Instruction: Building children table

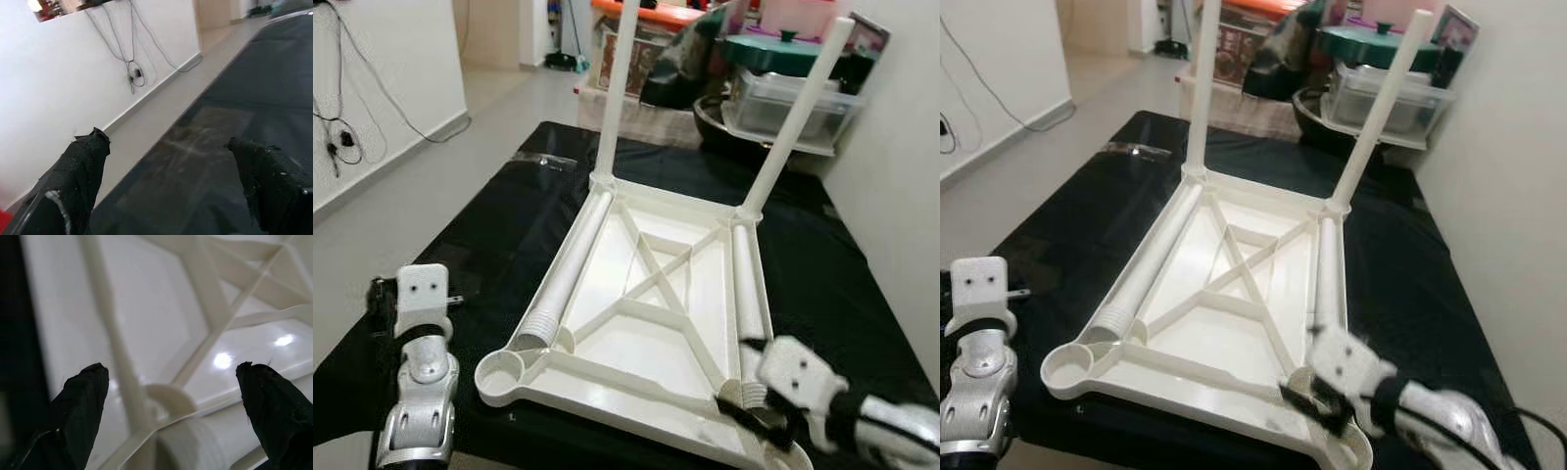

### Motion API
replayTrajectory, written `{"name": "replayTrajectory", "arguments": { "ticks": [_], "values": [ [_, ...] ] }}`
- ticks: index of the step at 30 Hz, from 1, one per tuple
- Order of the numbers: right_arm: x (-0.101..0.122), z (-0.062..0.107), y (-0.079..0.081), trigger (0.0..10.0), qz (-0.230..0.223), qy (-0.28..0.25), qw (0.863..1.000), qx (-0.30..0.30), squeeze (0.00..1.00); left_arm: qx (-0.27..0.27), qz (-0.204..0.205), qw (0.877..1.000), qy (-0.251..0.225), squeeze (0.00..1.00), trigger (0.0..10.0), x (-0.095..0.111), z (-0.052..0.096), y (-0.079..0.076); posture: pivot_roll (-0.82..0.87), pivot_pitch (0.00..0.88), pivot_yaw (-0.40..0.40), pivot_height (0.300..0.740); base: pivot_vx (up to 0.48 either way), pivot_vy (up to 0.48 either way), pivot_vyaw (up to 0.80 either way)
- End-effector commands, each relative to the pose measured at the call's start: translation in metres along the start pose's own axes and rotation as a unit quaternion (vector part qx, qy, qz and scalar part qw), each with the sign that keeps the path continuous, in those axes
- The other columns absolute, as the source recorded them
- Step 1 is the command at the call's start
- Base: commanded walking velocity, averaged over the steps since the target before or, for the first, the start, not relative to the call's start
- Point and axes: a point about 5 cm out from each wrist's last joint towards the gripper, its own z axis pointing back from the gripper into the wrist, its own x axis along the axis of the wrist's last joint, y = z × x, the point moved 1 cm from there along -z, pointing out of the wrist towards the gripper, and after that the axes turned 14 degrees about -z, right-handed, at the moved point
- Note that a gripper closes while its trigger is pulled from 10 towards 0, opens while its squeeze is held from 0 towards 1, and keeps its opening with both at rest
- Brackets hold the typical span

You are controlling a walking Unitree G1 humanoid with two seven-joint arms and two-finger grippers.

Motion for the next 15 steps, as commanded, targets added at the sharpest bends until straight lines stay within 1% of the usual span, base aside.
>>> {"name": "replayTrajectory", "arguments": {
  "ticks": [1,3,5,6,7,9,11,13,15],
  "values": [
    [0.006,0.009,-0.006,10.0,0.019,-0.003,1.0,-0.003,0.0,-0.012,0.001,1.0,0.007,0.0,10.0,-0.003,0.001,-0.006,0.13,0.0,-0.128,0.74,0.0,0.0,0.0],
    [0.004,0.015,-0.01,10.0,0.03,0.011,0.999,0.004,0.0,-0.014,0.001,1.0,0.007,0.0,10.0,-0.003,0.001,-0.007,0.13,0.0,-0.129,0.74,0.0,0.0,0.0],
    [0.004,0.016,-0.011,10.0,0.034,0.015,0.999,0.006,0.0,-0.014,0.002,1.0,0.007,0.0,10.0,-0.002,0.0,-0.007,0.13,0.0,-0.129,0.74,0.0,0.0,0.0],
    [0.004,0.013,-0.017,10.0,0.034,0.017,0.999,-0.011,0.0,-0.013,0.002,1.0,0.007,0.0,10.0,-0.002,0.0,-0.007,0.13,0.0,-0.138,0.74,0.0,0.0,0.0],
    [0.004,0.013,-0.017,10.0,0.034,0.017,0.999,-0.011,0.0,-0.013,0.002,1.0,0.007,0.0,10.0,-0.002,0.0,-0.007,0.13,0.0,-0.138,0.74,0.0,0.0,0.0],
    [0.003,0.005,-0.028,10.0,0.032,0.022,0.998,-0.046,0.0,-0.011,0.003,1.0,0.007,0.0,10.0,-0.002,0.001,-0.006,0.14,0.0,-0.143,0.74,0.0,0.0,0.0],
    [0.002,0.003,-0.031,10.0,0.036,0.03,0.997,-0.054,0.0,-0.01,0.004,1.0,0.007,0.0,10.0,-0.002,0.001,-0.005,0.15,0.0,-0.147,0.74,0.0,0.0,0.0],
    [-0.004,0.0,-0.025,10.0,0.054,0.054,0.997,-0.031,0.0,-0.007,0.005,1.0,0.007,0.0,10.0,-0.002,0.001,-0.004,0.15,0.0,-0.149,0.74,0.0,0.0,0.0],
    [-0.006,-0.001,-0.022,10.0,0.06,0.062,0.996,-0.02,0.0,-0.006,0.005,1.0,0.008,0.0,10.0,-0.002,0.001,-0.004,0.15,0.0,-0.149,0.74,0.0,0.0,0.0]
  ]
}}
